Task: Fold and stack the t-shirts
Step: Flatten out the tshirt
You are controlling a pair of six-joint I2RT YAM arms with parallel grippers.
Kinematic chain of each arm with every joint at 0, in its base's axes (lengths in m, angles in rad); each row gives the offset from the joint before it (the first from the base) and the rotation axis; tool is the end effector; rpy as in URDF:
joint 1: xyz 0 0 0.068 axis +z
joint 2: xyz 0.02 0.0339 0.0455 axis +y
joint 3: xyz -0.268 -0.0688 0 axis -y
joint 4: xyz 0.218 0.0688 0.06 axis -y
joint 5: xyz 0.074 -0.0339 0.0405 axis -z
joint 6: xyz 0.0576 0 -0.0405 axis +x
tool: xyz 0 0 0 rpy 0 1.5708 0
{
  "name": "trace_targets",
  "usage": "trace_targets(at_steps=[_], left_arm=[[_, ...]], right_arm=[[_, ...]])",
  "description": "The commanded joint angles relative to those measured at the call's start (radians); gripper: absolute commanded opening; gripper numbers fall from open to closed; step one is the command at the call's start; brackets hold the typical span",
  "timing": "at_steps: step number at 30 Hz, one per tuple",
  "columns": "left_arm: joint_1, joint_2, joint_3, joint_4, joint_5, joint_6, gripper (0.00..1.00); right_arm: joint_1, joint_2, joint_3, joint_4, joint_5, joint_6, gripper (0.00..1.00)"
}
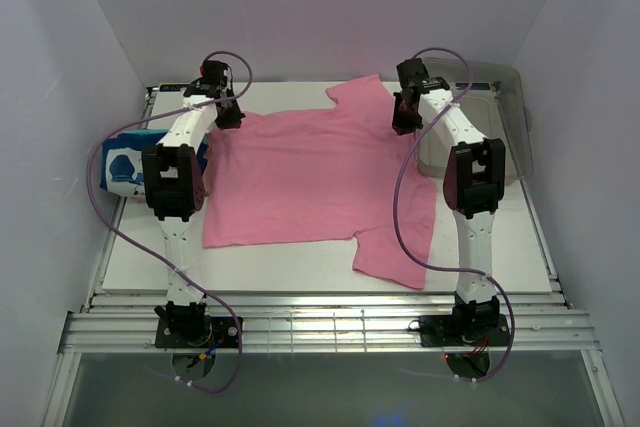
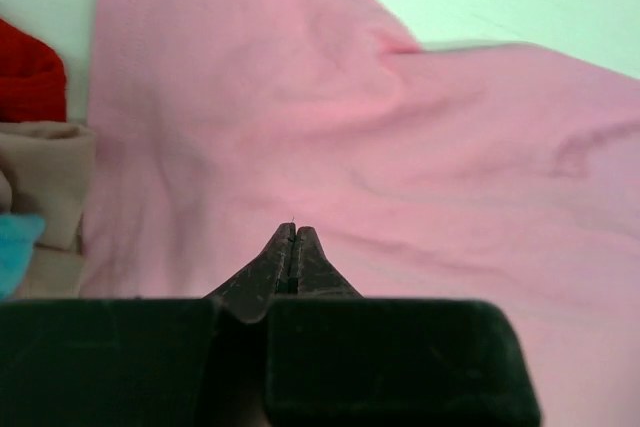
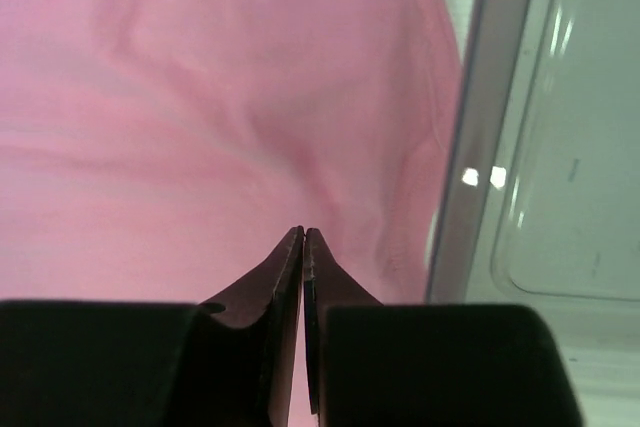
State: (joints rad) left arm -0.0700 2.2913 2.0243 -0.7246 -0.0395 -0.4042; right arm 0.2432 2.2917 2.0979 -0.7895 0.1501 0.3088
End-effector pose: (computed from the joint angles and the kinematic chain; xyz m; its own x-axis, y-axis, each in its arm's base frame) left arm 0.4939 -0.0323 0.2052 -0.7866 -0.3388 -0.5162 -0.2839 0.9409 -0.1849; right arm 0.4825 0.1108 0.2227 -0.8175 0.1068 -0.5659 0.0953 0.9942 0.0499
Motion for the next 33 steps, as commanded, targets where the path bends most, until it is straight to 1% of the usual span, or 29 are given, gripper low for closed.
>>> trace_targets(at_steps=[1, 4, 5, 6, 9, 14, 19, 23, 25, 28, 33], left_arm=[[-0.022, -0.18, -0.047, 0.034, 0.038, 0.002, 0.0], [-0.034, -0.248, -0.117, 0.054, 0.038, -0.001, 0.0], [-0.036, -0.263, -0.136, 0.059, 0.038, -0.002, 0.0], [-0.036, -0.28, -0.153, 0.068, 0.068, -0.002, 0.0], [-0.034, -0.337, -0.209, 0.077, 0.061, 0.001, 0.0], [-0.036, -0.404, -0.277, 0.09, 0.066, 0.001, 0.0], [-0.036, -0.472, -0.349, 0.091, 0.064, 0.005, 0.0], [-0.036, -0.527, -0.417, 0.116, 0.096, 0.008, 0.0], [-0.037, -0.564, -0.456, 0.134, 0.101, 0.008, 0.0], [-0.045, -0.613, -0.507, 0.148, 0.079, 0.024, 0.0], [-0.045, -0.693, -0.591, 0.152, 0.059, 0.03, 0.0]], right_arm=[[-0.005, 0.023, -0.039, -0.102, 0.101, -0.014, 0.08], [-0.005, 0.025, -0.096, -0.122, 0.149, -0.019, 0.08], [-0.007, 0.026, -0.101, -0.144, 0.161, -0.02, 0.08], [-0.005, 0.034, -0.098, -0.161, 0.178, -0.019, 0.08], [-0.005, 0.035, -0.087, -0.224, 0.238, 0.006, 0.08], [-0.007, -0.003, -0.116, -0.267, 0.316, 0.055, 0.08], [-0.007, -0.041, -0.17, -0.289, 0.338, 0.075, 0.08], [-0.008, -0.063, -0.177, -0.297, 0.321, 0.076, 0.08], [-0.005, -0.083, -0.185, -0.286, 0.342, 0.069, 0.08], [-0.01, -0.133, -0.199, -0.278, 0.4, 0.073, 0.08], [-0.019, -0.161, -0.197, -0.3, 0.392, 0.044, 0.08]])
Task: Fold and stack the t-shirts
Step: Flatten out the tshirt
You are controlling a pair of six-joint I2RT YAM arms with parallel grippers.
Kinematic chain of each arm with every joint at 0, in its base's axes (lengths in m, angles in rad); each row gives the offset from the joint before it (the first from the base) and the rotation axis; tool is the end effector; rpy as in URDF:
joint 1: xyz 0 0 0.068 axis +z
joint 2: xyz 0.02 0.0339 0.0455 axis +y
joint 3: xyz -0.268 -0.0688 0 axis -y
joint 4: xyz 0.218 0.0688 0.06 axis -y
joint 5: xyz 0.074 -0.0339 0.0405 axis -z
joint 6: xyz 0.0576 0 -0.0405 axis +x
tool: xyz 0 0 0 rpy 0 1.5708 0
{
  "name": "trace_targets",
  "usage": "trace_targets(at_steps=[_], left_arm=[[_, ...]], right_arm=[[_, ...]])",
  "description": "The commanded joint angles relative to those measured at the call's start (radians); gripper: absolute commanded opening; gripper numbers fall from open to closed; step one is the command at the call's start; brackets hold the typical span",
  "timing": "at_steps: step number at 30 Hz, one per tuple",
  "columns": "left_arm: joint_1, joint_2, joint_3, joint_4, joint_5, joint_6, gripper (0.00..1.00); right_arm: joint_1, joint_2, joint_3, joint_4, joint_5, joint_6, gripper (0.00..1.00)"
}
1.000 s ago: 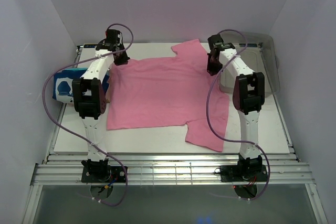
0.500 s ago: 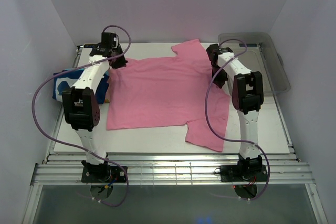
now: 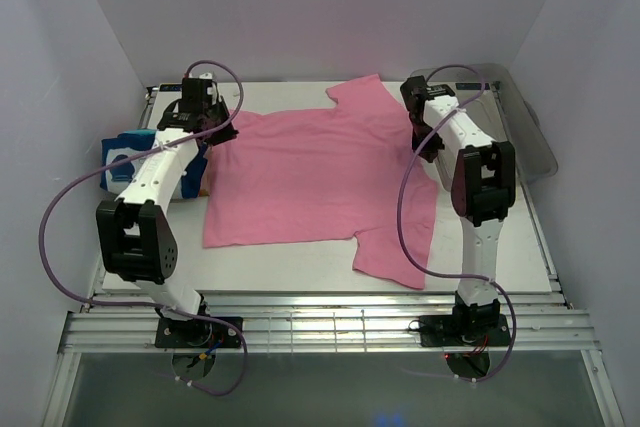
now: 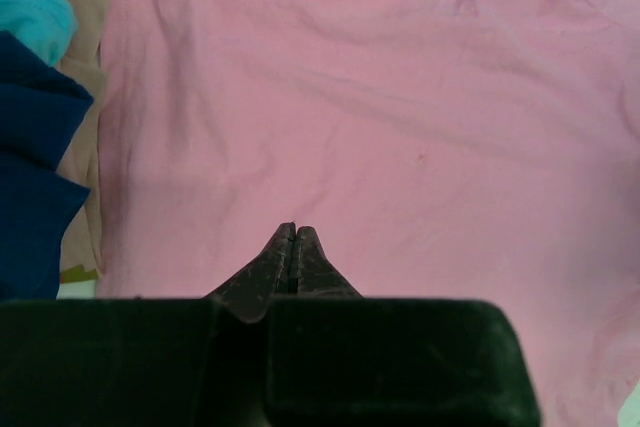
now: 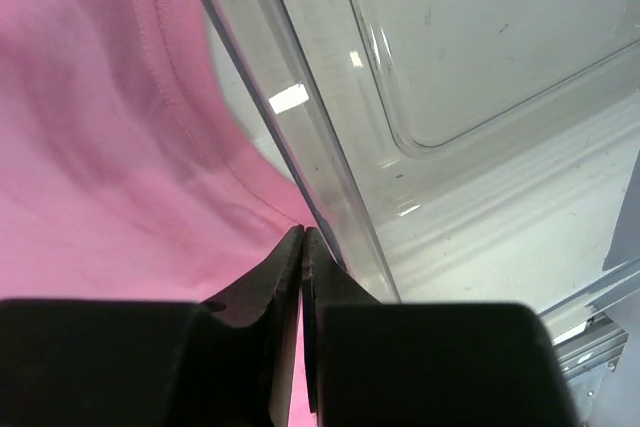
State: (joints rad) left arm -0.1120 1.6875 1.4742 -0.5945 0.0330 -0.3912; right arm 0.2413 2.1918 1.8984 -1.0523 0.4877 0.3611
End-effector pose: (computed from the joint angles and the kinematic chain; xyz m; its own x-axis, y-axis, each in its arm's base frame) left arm 0.3654 -0.0430 0.2971 -0.7152 -0.3031 -0.6298 -0.1497 0.9466 -0.2856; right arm 0.4238 0.0765 0.2041 -0.9242 0.0940 -0.3702 0.2319 0.9082 -0.3485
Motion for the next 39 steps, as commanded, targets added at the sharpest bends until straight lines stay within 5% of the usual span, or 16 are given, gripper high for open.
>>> trace_targets(at_steps=[1, 6, 10, 11, 14, 18, 26, 39], left_arm=[[-0.003, -0.104, -0.052, 0.021, -0.018, 0.02, 0.0], [-0.003, -0.198, -0.092, -0.039, -0.126, 0.023, 0.03], [-0.003, -0.291, -0.173, -0.128, -0.232, -0.035, 0.32], [-0.005, -0.308, -0.198, -0.158, -0.237, -0.055, 0.53], [-0.003, -0.356, -0.296, -0.194, -0.24, -0.092, 0.75], [-0.005, -0.373, -0.39, -0.258, -0.223, -0.139, 0.92], [-0.003, -0.327, -0.512, -0.304, -0.202, -0.181, 0.92], [-0.005, -0.209, -0.561, -0.311, -0.182, -0.221, 0.85]], right_arm=[[-0.017, -0.067, -0.002, -0.022, -0.005, -0.048, 0.08], [-0.016, -0.191, -0.068, 0.136, -0.273, -0.122, 0.13], [0.012, -0.308, -0.163, 0.134, -0.379, -0.088, 0.22], [0.027, -0.37, -0.198, 0.135, -0.377, -0.079, 0.25], [0.088, -0.502, -0.383, 0.152, -0.354, -0.047, 0.33], [0.165, -0.648, -0.605, 0.187, -0.376, 0.016, 0.36], [0.266, -0.836, -0.821, 0.16, -0.359, 0.166, 0.36], [0.378, -0.886, -0.995, 0.106, -0.311, 0.347, 0.35]])
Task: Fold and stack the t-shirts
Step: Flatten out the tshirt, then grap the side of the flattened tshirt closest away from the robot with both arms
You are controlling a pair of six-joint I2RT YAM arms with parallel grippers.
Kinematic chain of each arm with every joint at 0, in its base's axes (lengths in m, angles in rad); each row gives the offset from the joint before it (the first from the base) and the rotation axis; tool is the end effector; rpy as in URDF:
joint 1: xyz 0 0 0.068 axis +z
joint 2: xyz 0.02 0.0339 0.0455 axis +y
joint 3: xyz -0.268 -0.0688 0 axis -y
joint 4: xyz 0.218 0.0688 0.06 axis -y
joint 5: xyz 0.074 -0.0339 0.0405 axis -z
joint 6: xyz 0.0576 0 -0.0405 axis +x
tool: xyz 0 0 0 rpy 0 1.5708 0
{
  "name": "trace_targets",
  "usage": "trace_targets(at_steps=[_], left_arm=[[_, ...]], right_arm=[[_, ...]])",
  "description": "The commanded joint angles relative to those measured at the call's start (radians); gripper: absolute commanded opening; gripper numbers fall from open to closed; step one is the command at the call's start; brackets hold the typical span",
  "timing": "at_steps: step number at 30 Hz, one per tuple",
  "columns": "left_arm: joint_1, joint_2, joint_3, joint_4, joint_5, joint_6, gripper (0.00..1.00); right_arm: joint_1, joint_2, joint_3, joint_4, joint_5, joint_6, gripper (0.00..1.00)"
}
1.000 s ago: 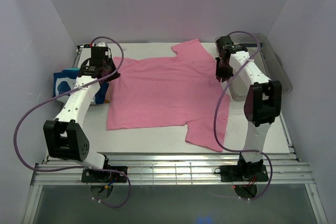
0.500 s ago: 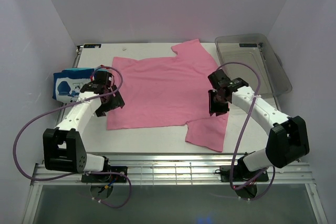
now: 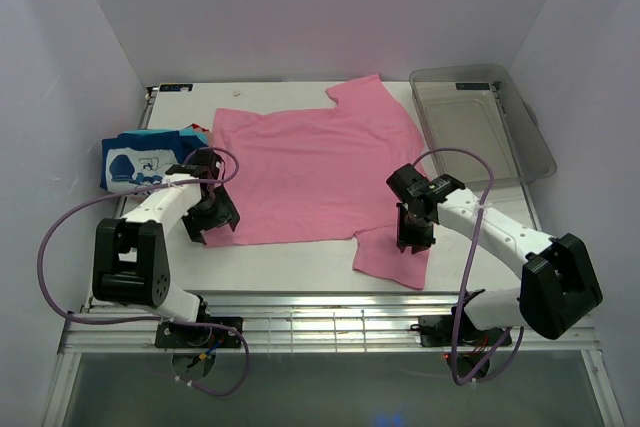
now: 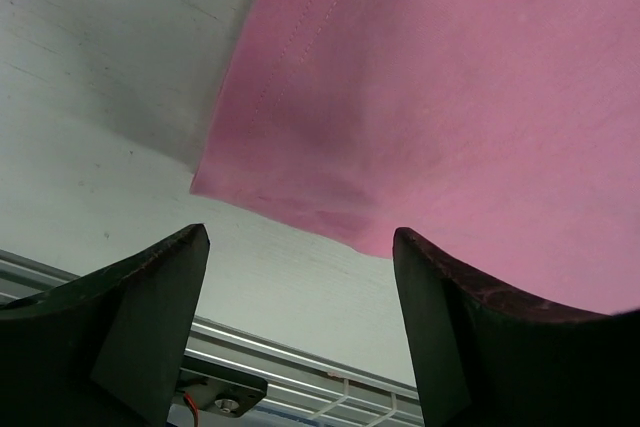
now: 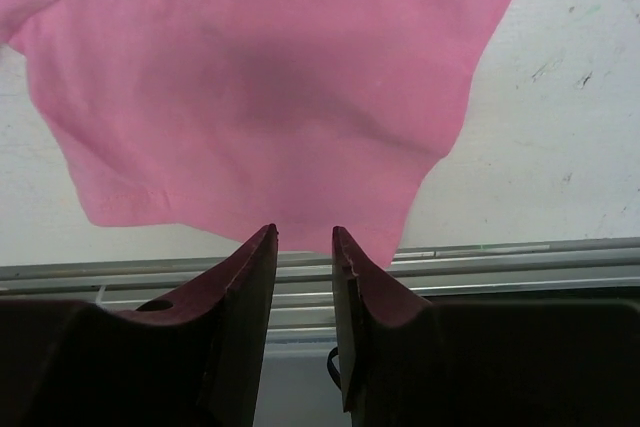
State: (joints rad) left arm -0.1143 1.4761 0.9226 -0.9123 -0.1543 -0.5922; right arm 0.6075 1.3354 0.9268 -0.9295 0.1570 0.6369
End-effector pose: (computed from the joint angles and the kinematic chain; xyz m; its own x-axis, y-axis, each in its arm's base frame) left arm 0.2249 -0.0169 0.1866 -0.8737 -0.4549 -0.1723 -0.4713 0.8793 0.0683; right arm 0.1789 0.1134 0.2152 -0.9600 0.0480 -0.2759 0.0457 0.9988 0.0148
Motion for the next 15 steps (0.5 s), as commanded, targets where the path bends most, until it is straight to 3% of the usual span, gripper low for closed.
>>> trace_targets(at_steps=[1, 5, 10, 15], left_arm=[[-0.001, 0.012, -0.013, 0.013, 0.004, -0.021, 0.84], [-0.002, 0.038, -0.021, 0.023, 0.009, -0.024, 0.81], [-0.002, 0.01, -0.036, 0.024, -0.005, -0.057, 0.68], [-0.002, -0.008, -0.062, 0.026, 0.015, -0.073, 0.68]], right_arm=[[0.012, -0.041, -0.032, -0.008, 0.012, 0.078, 0.35], [0.015, -0.051, -0.077, -0.003, 0.0, 0.095, 0.35], [0.018, -0.079, -0.103, -0.018, 0.006, 0.127, 0.36], [0.02, -0.093, -0.138, -0.028, 0.001, 0.156, 0.36]])
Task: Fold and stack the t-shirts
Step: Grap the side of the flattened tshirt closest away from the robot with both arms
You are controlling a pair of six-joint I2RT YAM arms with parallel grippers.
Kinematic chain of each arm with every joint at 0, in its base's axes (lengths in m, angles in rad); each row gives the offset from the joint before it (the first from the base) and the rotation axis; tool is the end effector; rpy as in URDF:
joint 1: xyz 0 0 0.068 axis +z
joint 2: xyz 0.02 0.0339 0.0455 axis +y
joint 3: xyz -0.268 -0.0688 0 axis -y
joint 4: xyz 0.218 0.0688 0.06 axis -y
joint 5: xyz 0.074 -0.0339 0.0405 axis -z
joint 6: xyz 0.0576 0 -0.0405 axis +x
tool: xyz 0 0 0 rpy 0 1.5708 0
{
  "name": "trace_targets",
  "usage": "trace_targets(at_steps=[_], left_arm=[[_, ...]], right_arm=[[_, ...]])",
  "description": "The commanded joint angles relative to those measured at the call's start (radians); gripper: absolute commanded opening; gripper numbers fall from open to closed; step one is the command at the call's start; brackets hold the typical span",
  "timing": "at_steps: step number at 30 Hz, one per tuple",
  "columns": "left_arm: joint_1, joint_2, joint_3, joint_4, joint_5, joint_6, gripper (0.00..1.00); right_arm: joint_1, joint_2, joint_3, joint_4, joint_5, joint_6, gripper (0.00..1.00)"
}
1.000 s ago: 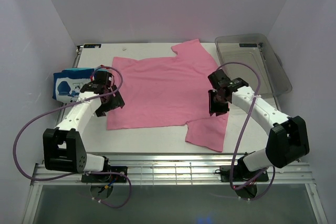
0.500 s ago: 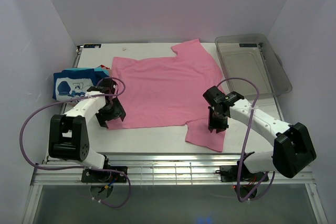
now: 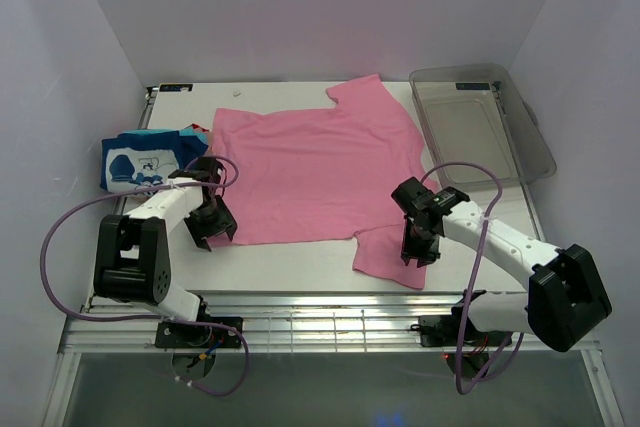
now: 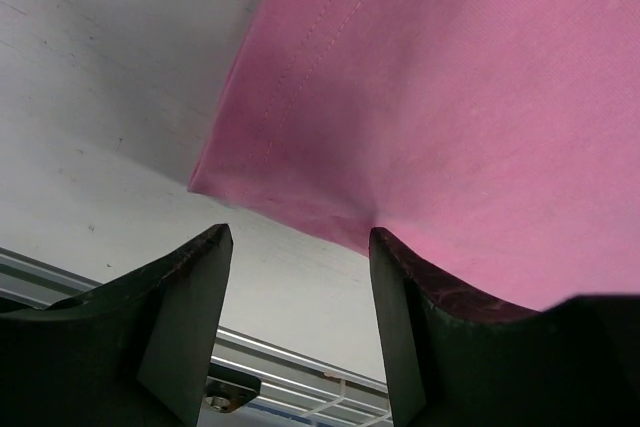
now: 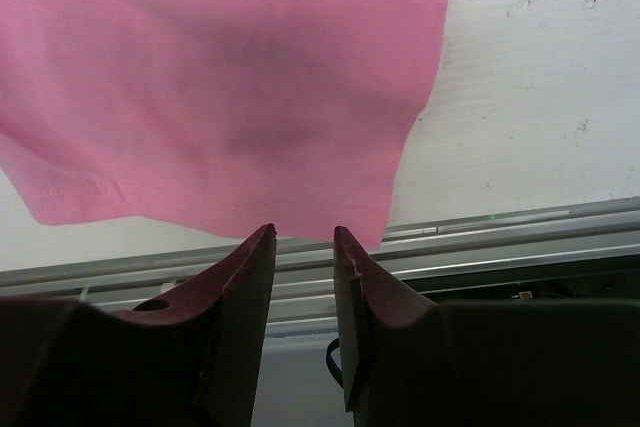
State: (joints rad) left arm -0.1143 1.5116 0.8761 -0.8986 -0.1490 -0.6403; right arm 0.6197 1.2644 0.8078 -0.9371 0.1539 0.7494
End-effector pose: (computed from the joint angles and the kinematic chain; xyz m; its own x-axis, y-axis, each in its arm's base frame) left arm 0.2195 -0.0166 0.1690 -0.8603 -0.4959 -0.1180 -0.5070 0.8564 0.0970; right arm 0.1552 0.0999 0.1979 -0.9626 0.1401 -0.2318 0.1418 0.9899 0.0095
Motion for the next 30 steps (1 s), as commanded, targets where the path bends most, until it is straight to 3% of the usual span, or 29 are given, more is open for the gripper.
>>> trace_targets(at_steps=[1, 10, 15, 19, 25, 30], left_arm=[[-0.002, -0.045, -0.02, 0.013, 0.012, -0.03, 0.67], [-0.002, -0.041, -0.029, 0.033, 0.003, -0.038, 0.68], [-0.002, -0.045, -0.017, 0.041, -0.02, -0.03, 0.75], [-0.001, -0.065, -0.015, 0.049, -0.04, -0.029, 0.81], [-0.002, -0.062, -0.022, 0.049, -0.057, -0.041, 0.96], [-0.002, -0.051, -0.028, 0.053, -0.057, -0.045, 0.98]], right_arm=[[0.011, -0.023, -0.025, -0.02, 0.001, 0.048, 0.36], [0.034, -0.051, -0.076, -0.069, 0.049, 0.091, 0.41], [0.037, -0.043, -0.114, -0.068, 0.052, 0.094, 0.45], [0.041, -0.03, -0.134, -0.037, 0.053, 0.097, 0.55], [0.043, 0.021, -0.167, 0.033, 0.041, 0.094, 0.55], [0.043, 0.052, -0.167, 0.086, 0.045, 0.091, 0.54]])
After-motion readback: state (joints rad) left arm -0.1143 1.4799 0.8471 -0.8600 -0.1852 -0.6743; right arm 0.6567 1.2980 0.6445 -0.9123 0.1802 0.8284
